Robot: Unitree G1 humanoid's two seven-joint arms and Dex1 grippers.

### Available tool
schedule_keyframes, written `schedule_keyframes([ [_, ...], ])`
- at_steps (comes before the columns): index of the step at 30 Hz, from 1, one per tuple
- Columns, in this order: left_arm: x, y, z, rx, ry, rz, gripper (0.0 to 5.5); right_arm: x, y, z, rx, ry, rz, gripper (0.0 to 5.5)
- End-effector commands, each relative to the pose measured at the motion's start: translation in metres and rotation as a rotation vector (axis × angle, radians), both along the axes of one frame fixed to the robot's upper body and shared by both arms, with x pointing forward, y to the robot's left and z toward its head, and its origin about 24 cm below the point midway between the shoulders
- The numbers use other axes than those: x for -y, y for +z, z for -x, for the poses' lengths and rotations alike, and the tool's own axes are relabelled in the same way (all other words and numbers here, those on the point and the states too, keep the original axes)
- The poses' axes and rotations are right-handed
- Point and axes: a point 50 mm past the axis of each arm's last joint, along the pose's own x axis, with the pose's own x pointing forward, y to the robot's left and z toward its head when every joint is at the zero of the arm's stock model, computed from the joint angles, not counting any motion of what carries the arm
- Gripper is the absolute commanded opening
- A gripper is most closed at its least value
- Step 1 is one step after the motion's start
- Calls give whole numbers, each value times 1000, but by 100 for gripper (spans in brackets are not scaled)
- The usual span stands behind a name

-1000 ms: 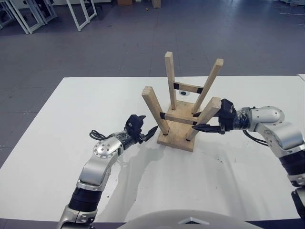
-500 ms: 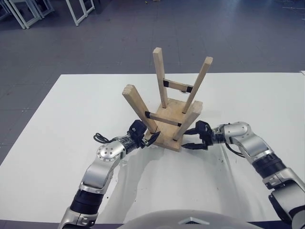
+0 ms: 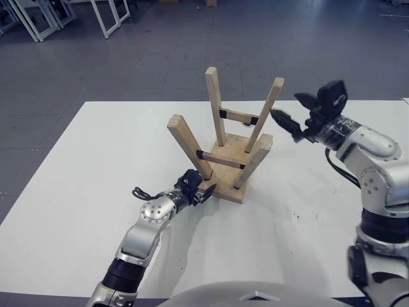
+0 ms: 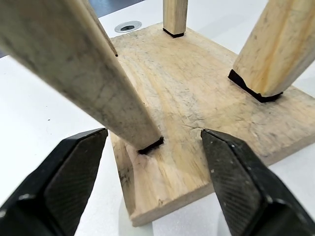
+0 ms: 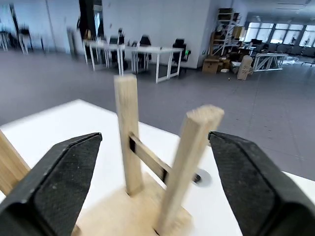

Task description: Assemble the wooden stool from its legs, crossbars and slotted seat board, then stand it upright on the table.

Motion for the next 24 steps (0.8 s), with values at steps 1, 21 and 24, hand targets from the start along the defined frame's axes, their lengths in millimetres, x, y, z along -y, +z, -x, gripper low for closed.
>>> schedule_keyframes([
  [1, -21, -35, 17, -163, 95, -116, 348, -35, 33, 28, 55, 103, -145, 317],
  [21, -17, -39, 21, -166, 95, -108, 348, -41, 60, 6, 36, 19, -307, 298],
  [24, -22, -38, 26, -173, 126, -89, 348, -14, 53, -1, 54, -75, -105, 298],
])
